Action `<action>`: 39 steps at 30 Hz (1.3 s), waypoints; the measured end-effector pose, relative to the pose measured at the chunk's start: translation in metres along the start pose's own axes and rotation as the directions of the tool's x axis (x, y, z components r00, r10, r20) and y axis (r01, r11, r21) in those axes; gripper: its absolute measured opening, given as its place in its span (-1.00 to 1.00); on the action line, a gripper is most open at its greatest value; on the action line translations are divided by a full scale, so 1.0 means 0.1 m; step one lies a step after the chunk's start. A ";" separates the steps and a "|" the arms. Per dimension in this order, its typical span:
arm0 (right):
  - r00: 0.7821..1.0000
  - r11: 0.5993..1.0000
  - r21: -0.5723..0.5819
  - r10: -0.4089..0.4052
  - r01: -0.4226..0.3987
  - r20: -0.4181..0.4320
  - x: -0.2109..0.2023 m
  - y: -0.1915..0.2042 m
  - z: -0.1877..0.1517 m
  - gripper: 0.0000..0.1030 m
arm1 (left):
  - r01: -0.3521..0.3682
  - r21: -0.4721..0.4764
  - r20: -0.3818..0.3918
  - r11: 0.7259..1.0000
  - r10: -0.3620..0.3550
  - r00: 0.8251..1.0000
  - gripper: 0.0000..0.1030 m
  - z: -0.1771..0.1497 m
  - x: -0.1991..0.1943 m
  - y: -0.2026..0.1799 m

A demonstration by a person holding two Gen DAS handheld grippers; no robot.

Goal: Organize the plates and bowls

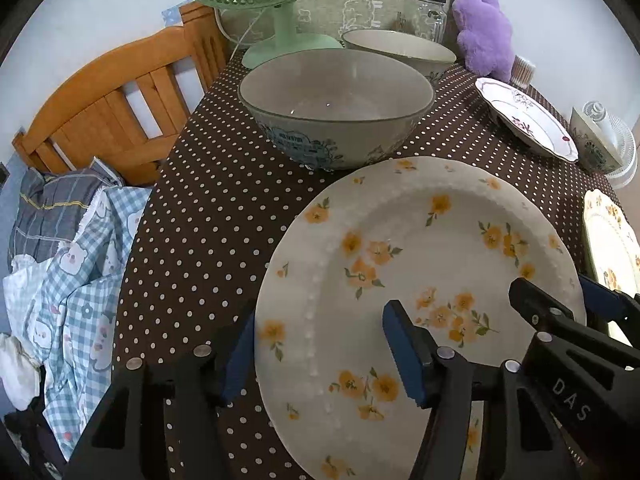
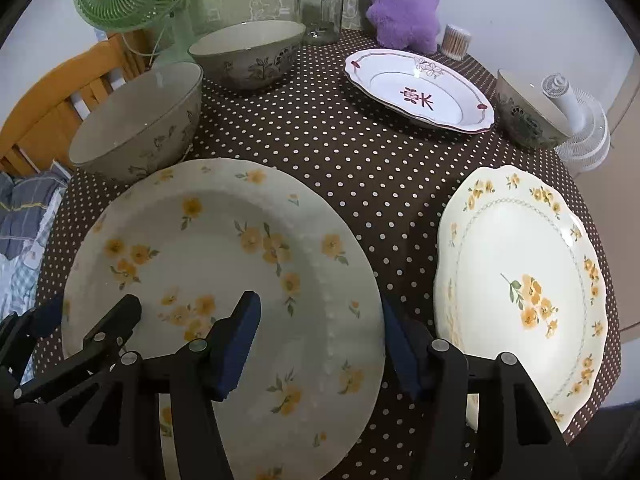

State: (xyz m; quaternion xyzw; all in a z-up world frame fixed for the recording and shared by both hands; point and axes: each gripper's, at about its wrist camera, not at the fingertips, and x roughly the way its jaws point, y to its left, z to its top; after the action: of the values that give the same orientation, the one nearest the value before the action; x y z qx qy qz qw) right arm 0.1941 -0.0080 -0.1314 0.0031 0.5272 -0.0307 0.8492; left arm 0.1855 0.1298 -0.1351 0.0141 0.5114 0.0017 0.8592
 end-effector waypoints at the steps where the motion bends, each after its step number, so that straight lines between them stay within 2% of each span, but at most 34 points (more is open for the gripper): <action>1: 1.000 1.000 -0.004 -0.008 0.008 -0.004 0.00 0.01 0.01 0.25 | 0.000 0.000 -0.001 1.000 0.000 1.000 0.22 0.00 0.00 0.00; 11: 0.999 1.000 -0.014 0.002 -0.003 -0.051 -0.04 -0.01 0.01 0.25 | -0.002 -0.003 -0.043 1.000 0.002 0.999 0.22 -0.05 -0.09 -0.02; 21: 0.999 1.000 -0.020 0.011 -0.012 -0.037 -0.27 -0.14 0.01 0.25 | -0.008 0.000 -0.013 1.000 0.008 1.000 0.21 -0.02 -0.36 -0.19; 30: 1.000 1.000 -0.009 0.014 -0.014 0.001 -0.48 -0.46 0.00 0.25 | -0.005 0.010 0.034 1.000 0.005 0.999 0.21 0.03 -0.56 -0.50; 39: 0.999 1.000 0.014 -0.022 0.021 0.027 -0.59 -0.93 -0.02 0.25 | 0.019 0.036 0.055 0.999 -0.021 0.998 0.21 0.05 -0.66 -0.97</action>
State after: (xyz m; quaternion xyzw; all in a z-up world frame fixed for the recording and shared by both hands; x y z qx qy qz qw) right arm 0.1610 -0.0977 -0.0765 0.0028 0.5155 -0.0434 0.8558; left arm 0.1573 0.0317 -0.0769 0.0243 0.4876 -0.0164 0.8726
